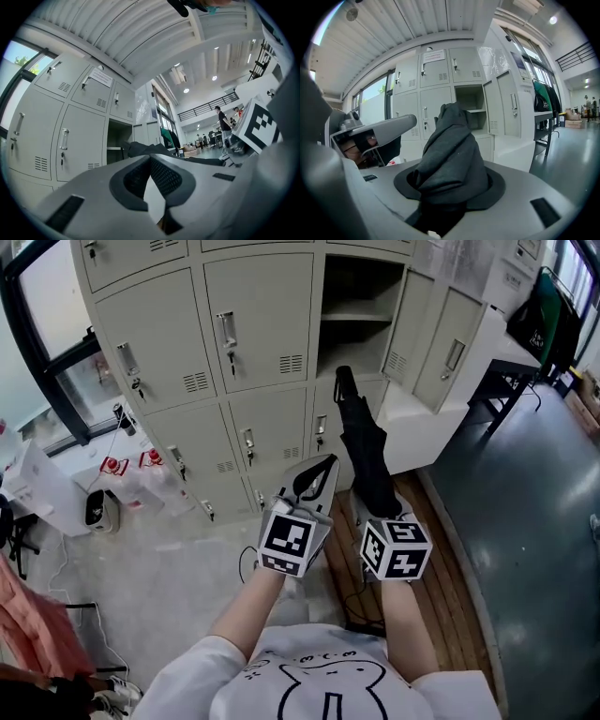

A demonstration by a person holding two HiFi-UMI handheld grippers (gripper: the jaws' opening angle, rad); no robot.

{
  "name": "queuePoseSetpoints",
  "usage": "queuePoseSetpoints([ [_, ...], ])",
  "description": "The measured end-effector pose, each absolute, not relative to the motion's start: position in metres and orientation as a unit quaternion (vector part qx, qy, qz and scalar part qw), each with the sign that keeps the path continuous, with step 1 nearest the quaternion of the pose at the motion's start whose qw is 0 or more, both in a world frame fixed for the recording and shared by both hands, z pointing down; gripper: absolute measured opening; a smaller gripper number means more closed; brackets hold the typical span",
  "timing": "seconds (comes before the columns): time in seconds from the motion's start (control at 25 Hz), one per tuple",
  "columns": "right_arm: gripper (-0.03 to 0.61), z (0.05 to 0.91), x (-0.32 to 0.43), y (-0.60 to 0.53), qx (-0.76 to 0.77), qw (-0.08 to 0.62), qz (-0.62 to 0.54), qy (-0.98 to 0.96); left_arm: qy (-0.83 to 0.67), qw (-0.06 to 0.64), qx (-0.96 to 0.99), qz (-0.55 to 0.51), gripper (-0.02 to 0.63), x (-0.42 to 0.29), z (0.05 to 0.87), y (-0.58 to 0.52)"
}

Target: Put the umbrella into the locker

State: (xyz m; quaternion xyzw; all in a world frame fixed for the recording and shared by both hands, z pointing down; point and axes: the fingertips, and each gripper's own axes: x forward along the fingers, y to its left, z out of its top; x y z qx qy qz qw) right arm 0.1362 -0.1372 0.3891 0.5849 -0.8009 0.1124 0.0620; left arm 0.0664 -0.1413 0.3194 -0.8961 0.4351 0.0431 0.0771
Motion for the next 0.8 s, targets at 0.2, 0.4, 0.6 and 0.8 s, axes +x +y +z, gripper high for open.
queuePoseSetpoints([
  [0.2,0.198,0.394,0.139,-0.183,0.587,0.071,0.120,-0.798,0.431,0.076,-0.898,0.045,0.017,0.069,0.319,-0.188],
  [0.4,0.198,0.399,0.141,-0.236,0.593,0.080,0.121,-0.792,0.416,0.081,-0.904,0.044,0.017,0.074,0.321,-0.238],
  [0.6,0.199,0.403,0.144,-0.297,0.600,0.083,0.130,-0.785,0.403,0.085,-0.910,0.048,0.017,0.076,0.316,-0.298],
  [0.8,0.200,0.405,0.147,-0.354,0.604,0.092,0.140,-0.779,0.387,0.081,-0.917,0.048,0.018,0.081,0.314,-0.352],
])
